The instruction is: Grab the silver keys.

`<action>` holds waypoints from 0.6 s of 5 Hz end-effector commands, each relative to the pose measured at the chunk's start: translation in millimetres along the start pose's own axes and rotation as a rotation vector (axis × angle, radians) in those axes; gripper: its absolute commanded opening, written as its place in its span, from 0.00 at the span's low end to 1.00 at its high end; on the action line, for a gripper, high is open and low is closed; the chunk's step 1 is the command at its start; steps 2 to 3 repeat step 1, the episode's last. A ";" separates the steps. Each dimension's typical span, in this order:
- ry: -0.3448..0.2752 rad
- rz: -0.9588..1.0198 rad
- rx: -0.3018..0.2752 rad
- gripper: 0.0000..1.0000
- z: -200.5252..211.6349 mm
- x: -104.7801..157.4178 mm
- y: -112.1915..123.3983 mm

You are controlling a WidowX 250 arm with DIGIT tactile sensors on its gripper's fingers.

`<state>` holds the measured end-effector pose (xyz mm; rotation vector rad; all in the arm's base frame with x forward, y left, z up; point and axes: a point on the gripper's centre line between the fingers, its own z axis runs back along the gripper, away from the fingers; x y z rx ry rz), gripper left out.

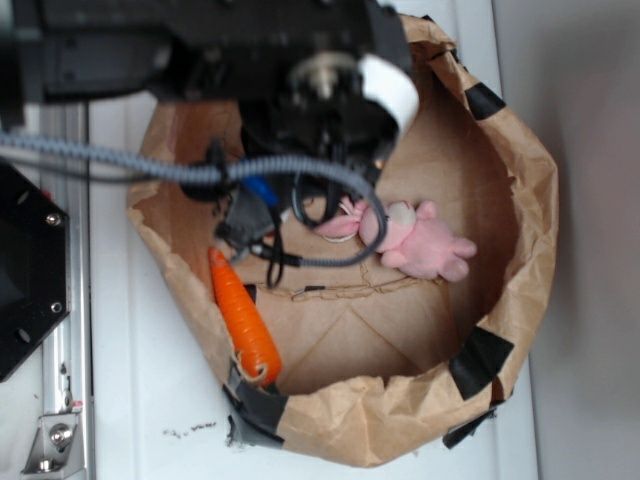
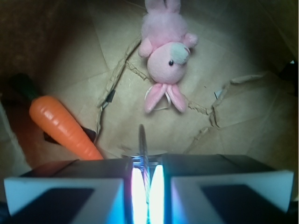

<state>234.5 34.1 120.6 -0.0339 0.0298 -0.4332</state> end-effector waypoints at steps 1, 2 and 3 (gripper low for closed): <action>-0.100 0.002 -0.015 0.00 11.2 18.0 -3.3; -0.100 0.002 -0.015 0.00 11.2 18.0 -3.3; -0.100 0.002 -0.015 0.00 11.2 18.0 -3.3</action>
